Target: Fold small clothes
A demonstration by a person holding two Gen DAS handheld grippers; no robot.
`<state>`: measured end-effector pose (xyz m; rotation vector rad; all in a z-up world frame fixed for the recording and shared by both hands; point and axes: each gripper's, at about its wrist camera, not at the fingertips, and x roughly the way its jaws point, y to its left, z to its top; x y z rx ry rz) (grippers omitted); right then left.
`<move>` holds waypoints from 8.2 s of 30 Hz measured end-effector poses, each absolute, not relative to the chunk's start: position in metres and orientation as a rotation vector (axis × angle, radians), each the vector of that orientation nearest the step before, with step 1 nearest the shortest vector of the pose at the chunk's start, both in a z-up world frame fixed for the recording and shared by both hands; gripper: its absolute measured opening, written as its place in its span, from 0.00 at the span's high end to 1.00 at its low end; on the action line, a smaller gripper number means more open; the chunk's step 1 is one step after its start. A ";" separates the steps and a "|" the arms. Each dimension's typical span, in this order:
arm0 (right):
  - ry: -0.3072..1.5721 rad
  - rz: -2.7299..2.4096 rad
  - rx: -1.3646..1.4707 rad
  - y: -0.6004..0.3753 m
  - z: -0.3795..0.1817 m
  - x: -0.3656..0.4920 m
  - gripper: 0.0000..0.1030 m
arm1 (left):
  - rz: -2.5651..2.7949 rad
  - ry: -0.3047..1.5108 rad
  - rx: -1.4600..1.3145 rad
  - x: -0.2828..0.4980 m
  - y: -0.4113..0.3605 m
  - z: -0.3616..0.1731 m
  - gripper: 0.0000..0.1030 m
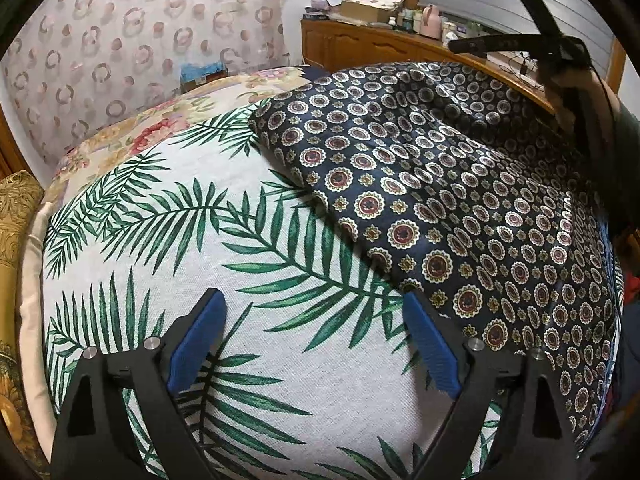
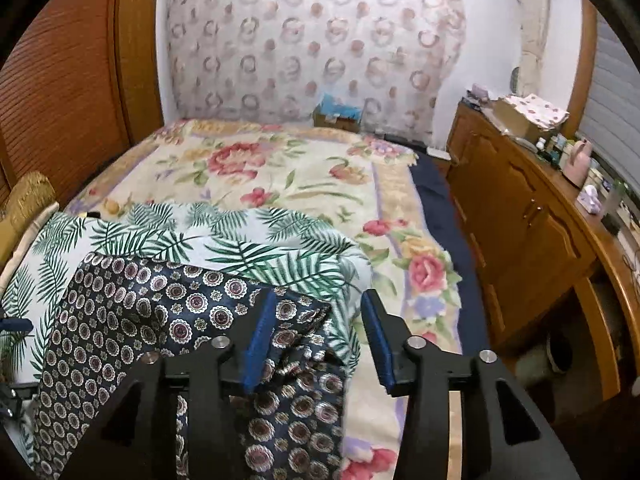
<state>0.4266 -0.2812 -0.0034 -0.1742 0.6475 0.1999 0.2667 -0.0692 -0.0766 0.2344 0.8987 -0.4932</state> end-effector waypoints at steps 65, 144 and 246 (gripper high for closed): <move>0.696 0.223 -0.034 -0.347 -0.057 0.216 0.97 | -0.593 0.877 -0.010 0.148 -0.083 -0.052 0.39; 0.505 0.416 -0.378 -0.218 0.006 0.259 0.96 | -0.543 0.658 -0.041 0.214 -0.100 0.031 0.97; 0.883 0.407 0.081 -0.287 -0.044 0.424 0.41 | -0.412 0.890 0.002 0.384 -0.097 -0.064 0.36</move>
